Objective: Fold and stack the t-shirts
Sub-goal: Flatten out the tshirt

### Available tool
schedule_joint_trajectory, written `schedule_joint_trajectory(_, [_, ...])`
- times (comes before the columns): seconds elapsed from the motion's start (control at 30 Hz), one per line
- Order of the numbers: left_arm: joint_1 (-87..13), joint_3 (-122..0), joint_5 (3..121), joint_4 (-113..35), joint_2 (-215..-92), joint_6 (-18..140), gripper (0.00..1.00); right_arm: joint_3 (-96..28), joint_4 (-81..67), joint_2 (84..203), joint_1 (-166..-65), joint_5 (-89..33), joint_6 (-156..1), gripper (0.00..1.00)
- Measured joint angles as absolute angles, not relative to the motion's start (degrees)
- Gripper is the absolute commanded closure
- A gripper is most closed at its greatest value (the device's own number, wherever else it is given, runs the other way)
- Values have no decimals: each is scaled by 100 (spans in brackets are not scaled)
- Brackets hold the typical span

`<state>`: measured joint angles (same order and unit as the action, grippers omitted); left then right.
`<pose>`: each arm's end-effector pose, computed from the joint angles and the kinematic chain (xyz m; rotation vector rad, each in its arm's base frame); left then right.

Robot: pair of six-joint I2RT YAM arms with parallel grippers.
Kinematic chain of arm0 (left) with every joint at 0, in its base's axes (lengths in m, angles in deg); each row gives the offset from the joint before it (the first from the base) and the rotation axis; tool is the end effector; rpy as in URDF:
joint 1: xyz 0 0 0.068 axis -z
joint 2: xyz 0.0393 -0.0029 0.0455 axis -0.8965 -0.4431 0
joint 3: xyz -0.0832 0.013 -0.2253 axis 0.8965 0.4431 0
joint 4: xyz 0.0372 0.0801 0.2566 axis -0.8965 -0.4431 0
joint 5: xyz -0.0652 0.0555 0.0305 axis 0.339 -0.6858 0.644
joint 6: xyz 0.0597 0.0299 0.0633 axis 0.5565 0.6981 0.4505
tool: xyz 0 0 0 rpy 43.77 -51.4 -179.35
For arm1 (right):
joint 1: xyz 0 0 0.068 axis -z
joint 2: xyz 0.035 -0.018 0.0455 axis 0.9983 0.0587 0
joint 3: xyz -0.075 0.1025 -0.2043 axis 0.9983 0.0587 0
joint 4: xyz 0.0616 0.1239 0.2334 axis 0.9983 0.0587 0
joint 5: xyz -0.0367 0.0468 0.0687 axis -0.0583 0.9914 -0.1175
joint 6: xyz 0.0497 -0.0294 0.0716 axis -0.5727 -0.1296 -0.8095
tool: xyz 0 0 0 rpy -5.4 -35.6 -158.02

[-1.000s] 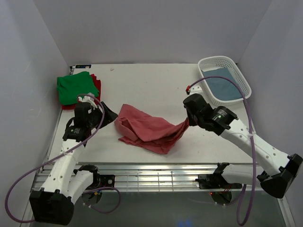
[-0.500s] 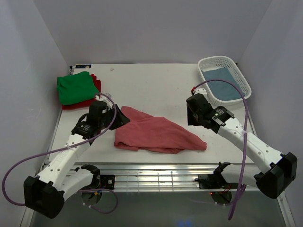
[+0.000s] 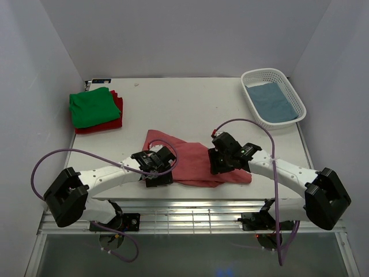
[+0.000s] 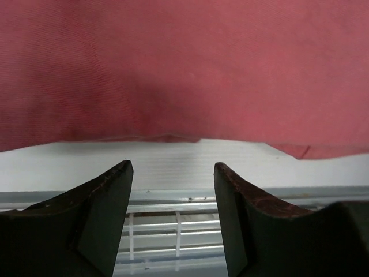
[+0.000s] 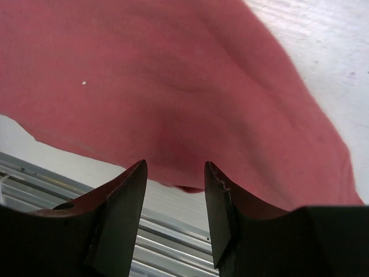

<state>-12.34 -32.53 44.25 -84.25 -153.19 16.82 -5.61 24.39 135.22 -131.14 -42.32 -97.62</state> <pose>0.1679 -0.1876 0.1032 -0.1453 2.8416 -0.1626 0.2157 0.1980 0.1462 -0.3565 2.5666 0.3154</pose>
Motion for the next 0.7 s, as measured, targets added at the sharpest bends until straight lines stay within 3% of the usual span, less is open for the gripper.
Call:
schedule_joint_trajectory(0.3, [-1234,-3257,3741,-8449,-15354,1566,28,-244,1877,14102,-13401,-3849,-9895,52])
schedule_joint_trajectory(0.4, [-1234,-3288,3676,-8414,-15546,1566,28,-233,1776,14246,-13469,-3819,-9926,62])
schedule_joint_trajectory(0.47, [-1234,-3288,3643,-8346,-15750,1570,30,-141,1656,14303,-13514,-3801,-9974,83])
schedule_joint_trajectory(0.5, [-1234,-3288,3614,-8320,-15822,1573,33,-128,1643,14311,-13514,-3792,-9972,83])
schedule_joint_trajectory(0.57, [-1234,-3288,3510,-8242,-15879,1584,48,-71,1580,14364,-13538,-3764,-9994,92])
schedule_joint_trajectory(0.6, [-1234,-3288,3433,-8200,-15883,1584,73,-67,1560,14386,-13545,-3762,-10009,92])
schedule_joint_trajectory(0.67, [-1221,-3318,3254,-8161,-15881,1594,99,-73,1551,14388,-13578,-3784,-10029,92])
schedule_joint_trajectory(0.7, [-1219,-3357,3142,-8180,-15879,1597,100,-91,1575,14388,-13591,-3808,-10031,92])
